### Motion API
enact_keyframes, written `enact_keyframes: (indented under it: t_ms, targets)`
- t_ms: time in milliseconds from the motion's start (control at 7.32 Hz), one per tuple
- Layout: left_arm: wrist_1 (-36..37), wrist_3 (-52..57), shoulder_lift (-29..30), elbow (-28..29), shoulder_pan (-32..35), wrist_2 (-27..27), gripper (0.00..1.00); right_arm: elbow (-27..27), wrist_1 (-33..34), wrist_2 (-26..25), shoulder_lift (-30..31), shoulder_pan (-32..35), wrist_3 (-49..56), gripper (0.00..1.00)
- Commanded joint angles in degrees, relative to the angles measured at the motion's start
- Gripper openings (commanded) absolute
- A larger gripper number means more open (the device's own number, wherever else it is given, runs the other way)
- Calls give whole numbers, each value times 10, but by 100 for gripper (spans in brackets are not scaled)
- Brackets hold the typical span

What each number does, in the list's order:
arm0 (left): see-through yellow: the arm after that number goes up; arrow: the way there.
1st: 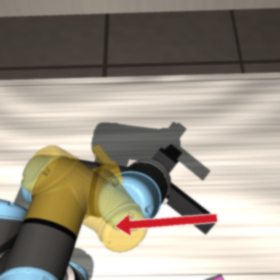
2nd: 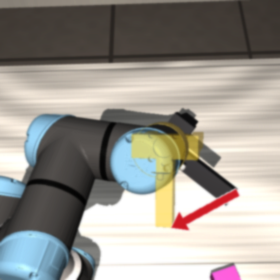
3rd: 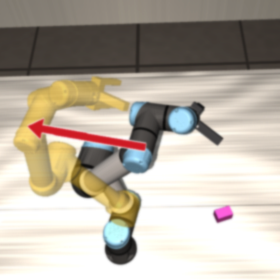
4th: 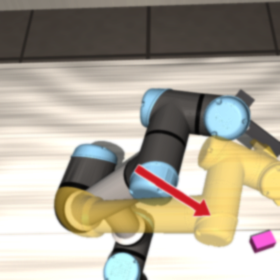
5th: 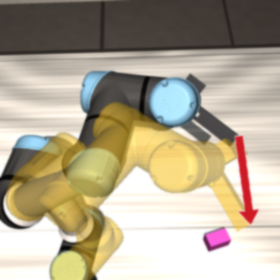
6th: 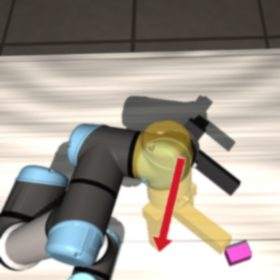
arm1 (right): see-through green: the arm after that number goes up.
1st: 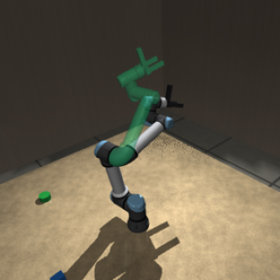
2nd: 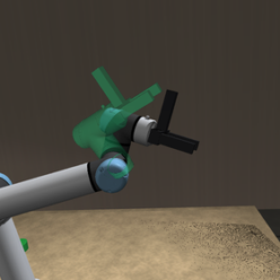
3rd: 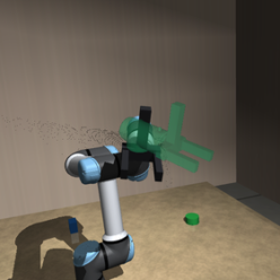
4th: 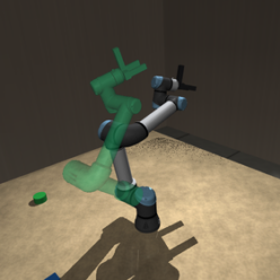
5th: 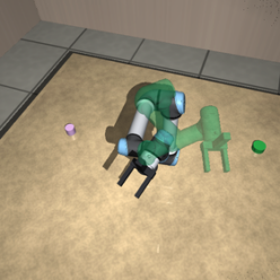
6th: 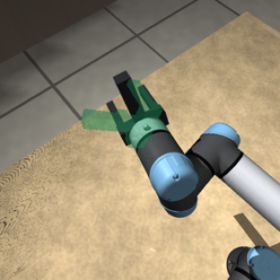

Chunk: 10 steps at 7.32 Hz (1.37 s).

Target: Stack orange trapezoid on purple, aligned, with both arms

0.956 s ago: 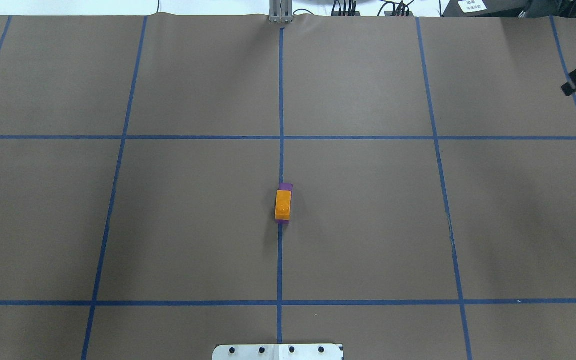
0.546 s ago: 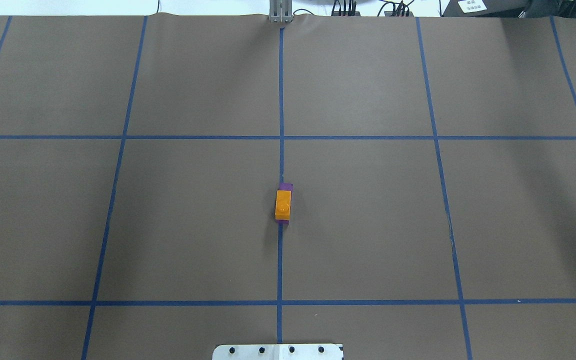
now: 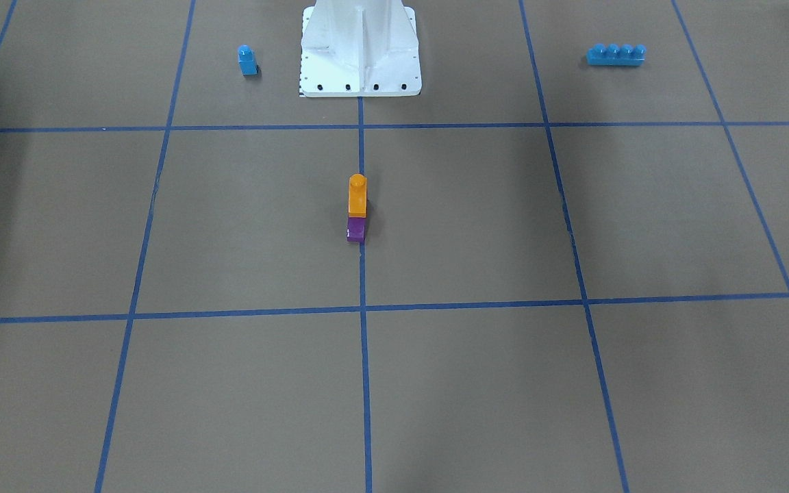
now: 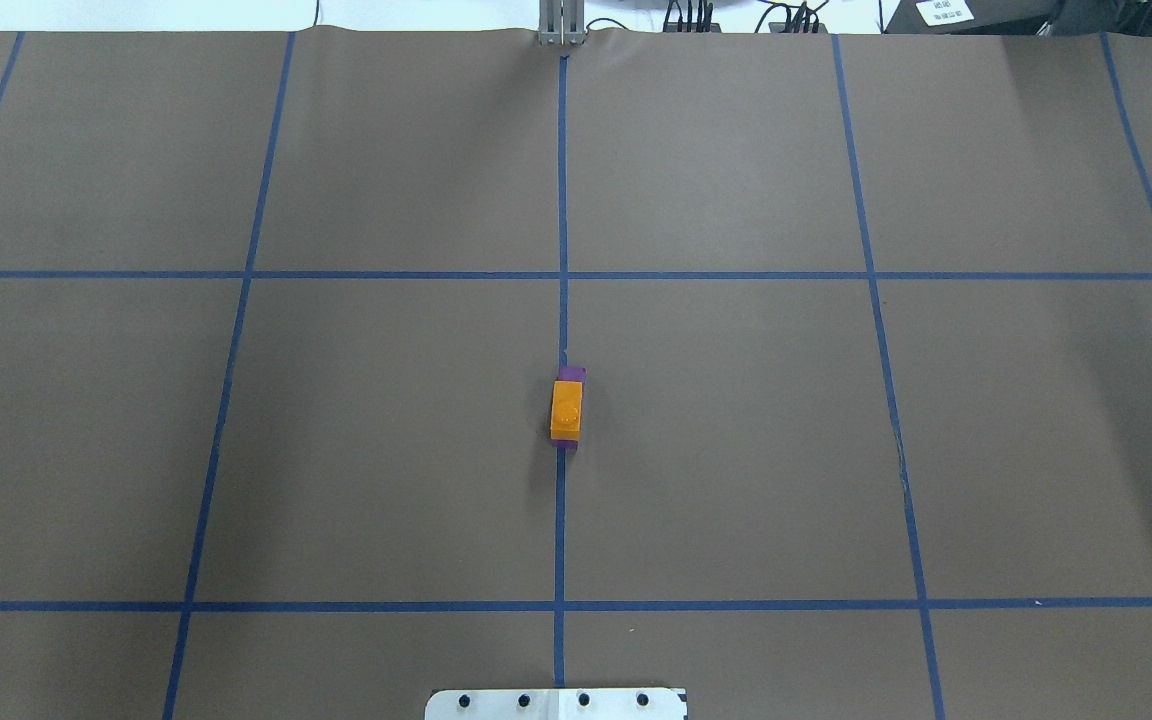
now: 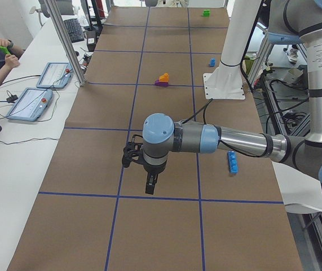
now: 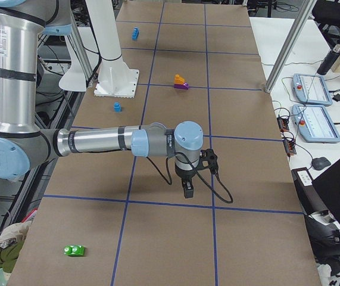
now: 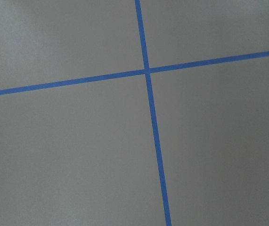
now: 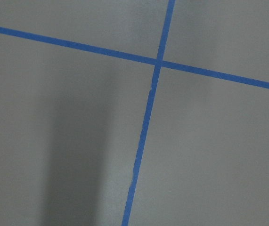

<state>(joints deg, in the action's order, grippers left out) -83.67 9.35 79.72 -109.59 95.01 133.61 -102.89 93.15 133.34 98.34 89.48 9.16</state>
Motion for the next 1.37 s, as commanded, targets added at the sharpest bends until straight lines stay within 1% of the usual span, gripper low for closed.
enact_keyframes:
  t_ms: [0, 410, 546, 683, 1230]
  targets:
    - [0, 1, 0, 1, 0, 1, 100, -6, 4, 7, -4, 2, 1, 100]
    - [1, 4, -5, -1, 0, 0, 100, -2, -4, -4, 19, 3, 3, 100]
    - [1, 4, -5, 0, 0, 0, 100, -1, -5, -36, 19, 3, 4, 100]
    - [1, 4, -5, -1, 0, 0, 100, -5, -7, -41, 15, 3, 3, 100]
    - [0, 4, -8, 0, 0, 0, 100, -6, -7, -41, 11, 3, 3, 100]
